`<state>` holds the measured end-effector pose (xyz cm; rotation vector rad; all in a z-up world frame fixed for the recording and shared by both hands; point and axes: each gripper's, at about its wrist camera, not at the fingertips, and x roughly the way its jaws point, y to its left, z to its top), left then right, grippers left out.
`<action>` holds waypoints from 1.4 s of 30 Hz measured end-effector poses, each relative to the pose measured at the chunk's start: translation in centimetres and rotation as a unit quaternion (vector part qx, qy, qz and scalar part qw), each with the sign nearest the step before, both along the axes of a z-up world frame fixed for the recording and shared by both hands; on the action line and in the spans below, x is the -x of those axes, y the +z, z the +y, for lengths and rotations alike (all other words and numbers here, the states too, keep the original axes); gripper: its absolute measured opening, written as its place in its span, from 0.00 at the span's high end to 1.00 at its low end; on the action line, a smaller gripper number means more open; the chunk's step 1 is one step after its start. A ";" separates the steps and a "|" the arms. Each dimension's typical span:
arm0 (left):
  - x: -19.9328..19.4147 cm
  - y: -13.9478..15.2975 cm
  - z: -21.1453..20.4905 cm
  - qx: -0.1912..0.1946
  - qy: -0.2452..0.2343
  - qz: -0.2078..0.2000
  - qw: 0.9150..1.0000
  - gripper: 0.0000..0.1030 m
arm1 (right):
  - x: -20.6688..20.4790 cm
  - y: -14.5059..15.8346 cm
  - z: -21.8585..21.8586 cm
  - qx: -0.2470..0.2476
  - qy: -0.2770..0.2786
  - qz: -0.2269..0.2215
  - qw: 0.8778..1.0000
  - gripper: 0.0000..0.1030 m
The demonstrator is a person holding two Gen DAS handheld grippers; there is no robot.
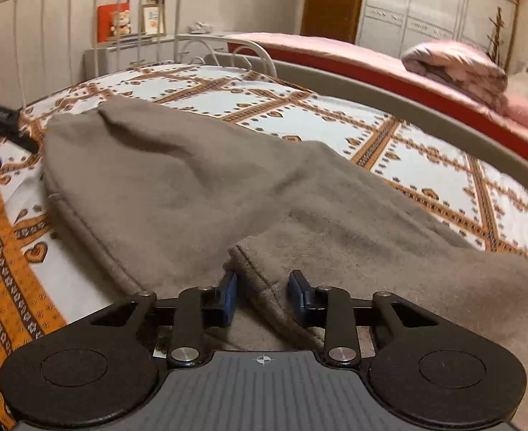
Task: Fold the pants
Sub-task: 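Lift the leg hems with the left gripper and fold them toward the waistband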
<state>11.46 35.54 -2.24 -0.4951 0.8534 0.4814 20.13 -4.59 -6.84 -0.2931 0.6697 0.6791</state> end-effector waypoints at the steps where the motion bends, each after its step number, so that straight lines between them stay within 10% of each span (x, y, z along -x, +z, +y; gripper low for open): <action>1: 0.1 0.0 0.1 0.001 0.001 0.001 1.000 0.06 | 0.0 0.2 -0.1 -0.008 -0.001 0.003 1.000 0.80; 5: -0.1 -0.1 0.1 0.003 -0.003 0.002 1.000 0.06 | 1.1 1.6 -1.4 -0.051 0.005 -0.012 0.999 0.82; 10: -0.6 -0.1 -0.5 0.009 -0.016 -0.001 1.000 0.06 | 1.4 -0.1 -0.7 0.007 0.053 -0.008 0.999 0.81; 20: -1.7 -2.3 1.5 0.130 0.008 -0.030 0.991 0.08 | -0.2 5.1 -8.3 -0.094 0.017 -0.008 0.995 0.64; 42: -4.9 -4.1 1.0 0.106 -0.079 -0.142 0.981 0.10 | -4.1 4.4 -17.7 -0.174 -0.105 0.056 0.978 0.64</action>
